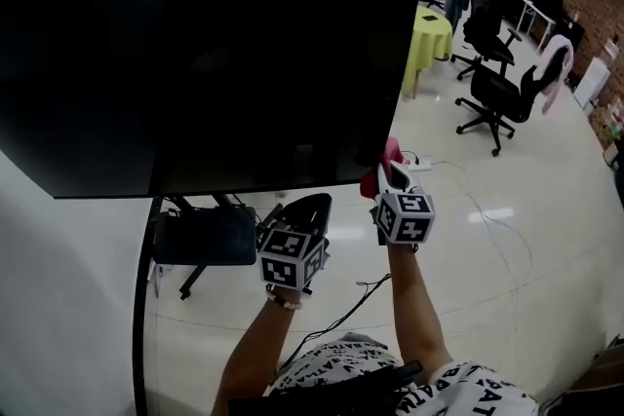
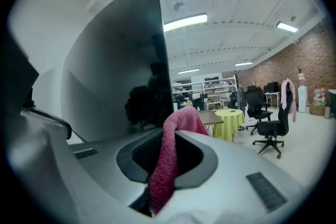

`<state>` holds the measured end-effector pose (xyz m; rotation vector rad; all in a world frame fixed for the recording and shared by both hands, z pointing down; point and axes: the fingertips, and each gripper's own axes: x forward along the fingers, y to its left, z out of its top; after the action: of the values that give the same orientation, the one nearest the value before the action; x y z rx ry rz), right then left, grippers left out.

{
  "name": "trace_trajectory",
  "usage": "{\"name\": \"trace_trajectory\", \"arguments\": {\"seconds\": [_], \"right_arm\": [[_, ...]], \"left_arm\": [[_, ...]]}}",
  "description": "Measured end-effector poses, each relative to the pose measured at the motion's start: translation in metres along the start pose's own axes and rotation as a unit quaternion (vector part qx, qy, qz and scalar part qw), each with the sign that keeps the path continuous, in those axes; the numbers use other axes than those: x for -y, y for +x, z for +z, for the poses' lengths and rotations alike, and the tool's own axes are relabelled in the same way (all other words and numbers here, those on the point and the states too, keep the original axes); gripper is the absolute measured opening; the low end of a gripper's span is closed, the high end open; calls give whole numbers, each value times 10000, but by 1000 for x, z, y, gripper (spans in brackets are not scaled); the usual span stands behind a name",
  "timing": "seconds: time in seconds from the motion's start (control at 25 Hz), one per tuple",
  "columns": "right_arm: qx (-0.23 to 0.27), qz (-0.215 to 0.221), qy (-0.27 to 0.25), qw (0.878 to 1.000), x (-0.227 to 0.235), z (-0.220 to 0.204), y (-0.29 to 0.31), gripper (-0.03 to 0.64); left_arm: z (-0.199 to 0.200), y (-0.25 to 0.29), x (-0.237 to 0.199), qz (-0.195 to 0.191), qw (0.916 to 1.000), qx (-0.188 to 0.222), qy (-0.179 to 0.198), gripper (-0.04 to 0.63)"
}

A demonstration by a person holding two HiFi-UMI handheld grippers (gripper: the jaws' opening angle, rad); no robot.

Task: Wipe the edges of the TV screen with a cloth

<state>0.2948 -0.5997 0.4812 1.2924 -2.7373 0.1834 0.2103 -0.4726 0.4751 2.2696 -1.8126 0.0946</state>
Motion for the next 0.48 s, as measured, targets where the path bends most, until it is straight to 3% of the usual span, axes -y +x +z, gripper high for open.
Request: {"name": "trace_trajectory", "arguments": {"seconds": [0.24,0.48], "right_arm": [[154,-201,-443,9987,-9,55,5,55],[437,-310,-1047,9931,1,124,-12,55]], "left_arm": [[66,-2,-8,-311,9976,20,610,-6],[122,-6,17,-773,9929,197,882,-6]]}}
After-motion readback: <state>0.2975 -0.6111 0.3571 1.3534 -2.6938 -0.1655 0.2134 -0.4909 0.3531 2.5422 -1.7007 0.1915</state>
